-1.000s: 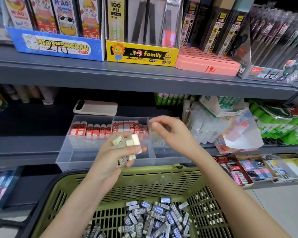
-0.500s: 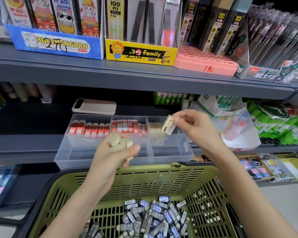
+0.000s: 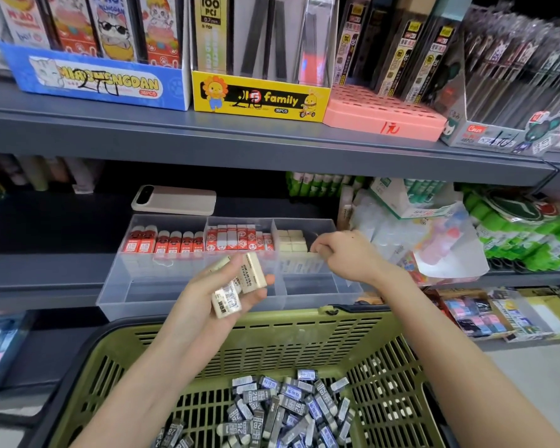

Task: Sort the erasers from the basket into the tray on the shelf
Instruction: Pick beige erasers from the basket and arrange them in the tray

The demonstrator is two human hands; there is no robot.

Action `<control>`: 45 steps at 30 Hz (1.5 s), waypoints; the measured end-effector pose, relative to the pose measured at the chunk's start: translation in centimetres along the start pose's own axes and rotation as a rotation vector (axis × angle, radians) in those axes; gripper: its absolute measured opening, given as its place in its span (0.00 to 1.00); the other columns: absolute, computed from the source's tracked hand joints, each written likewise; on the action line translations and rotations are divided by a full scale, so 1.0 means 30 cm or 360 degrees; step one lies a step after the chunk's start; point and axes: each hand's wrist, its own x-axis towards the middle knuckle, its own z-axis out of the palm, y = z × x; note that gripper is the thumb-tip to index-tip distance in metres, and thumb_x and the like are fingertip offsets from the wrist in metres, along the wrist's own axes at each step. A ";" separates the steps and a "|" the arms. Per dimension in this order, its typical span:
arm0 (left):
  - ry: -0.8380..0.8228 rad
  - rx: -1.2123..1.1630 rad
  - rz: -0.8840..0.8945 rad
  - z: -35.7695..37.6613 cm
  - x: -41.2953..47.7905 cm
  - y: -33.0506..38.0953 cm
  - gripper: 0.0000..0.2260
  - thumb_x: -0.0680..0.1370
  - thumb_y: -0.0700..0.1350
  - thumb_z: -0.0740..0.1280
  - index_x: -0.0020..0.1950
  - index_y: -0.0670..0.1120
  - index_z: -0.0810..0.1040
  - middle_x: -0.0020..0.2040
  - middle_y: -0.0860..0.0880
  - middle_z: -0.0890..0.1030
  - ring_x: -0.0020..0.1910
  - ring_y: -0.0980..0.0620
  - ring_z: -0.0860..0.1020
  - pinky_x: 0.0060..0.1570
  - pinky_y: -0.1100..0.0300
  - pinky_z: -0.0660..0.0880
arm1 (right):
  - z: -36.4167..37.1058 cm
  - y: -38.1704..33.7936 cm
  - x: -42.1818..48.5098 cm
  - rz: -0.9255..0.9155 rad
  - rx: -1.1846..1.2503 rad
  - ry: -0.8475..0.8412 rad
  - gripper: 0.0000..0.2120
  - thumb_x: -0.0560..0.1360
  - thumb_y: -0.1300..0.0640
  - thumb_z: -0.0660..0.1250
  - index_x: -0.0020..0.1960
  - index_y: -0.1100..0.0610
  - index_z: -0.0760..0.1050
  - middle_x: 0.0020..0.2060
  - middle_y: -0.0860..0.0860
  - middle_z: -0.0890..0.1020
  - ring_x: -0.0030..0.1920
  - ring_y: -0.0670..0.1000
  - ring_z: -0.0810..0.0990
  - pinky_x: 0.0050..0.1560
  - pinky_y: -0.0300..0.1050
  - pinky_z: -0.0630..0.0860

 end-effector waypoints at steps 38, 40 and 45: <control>-0.0188 -0.0020 0.0000 -0.026 0.010 0.008 0.22 0.68 0.38 0.63 0.62 0.40 0.75 0.43 0.42 0.75 0.38 0.48 0.77 0.29 0.60 0.72 | -0.035 -0.019 0.056 0.0075 -0.0149 -0.0035 0.16 0.75 0.60 0.58 0.56 0.48 0.79 0.57 0.48 0.80 0.58 0.53 0.76 0.54 0.43 0.71; -0.0237 -0.0050 -0.0001 -0.026 0.011 0.008 0.25 0.66 0.36 0.62 0.63 0.42 0.75 0.46 0.41 0.75 0.39 0.47 0.79 0.32 0.57 0.74 | -0.035 -0.009 0.060 0.0079 -0.0019 -0.0101 0.17 0.75 0.62 0.56 0.55 0.49 0.79 0.59 0.46 0.80 0.59 0.51 0.76 0.58 0.43 0.71; -0.0276 -0.0004 -0.0025 -0.014 0.006 0.003 0.24 0.68 0.36 0.64 0.64 0.45 0.75 0.42 0.43 0.78 0.40 0.47 0.80 0.33 0.58 0.74 | -0.046 -0.024 0.026 0.0031 -0.0183 0.0042 0.16 0.79 0.58 0.55 0.61 0.50 0.76 0.59 0.49 0.80 0.60 0.53 0.76 0.59 0.46 0.70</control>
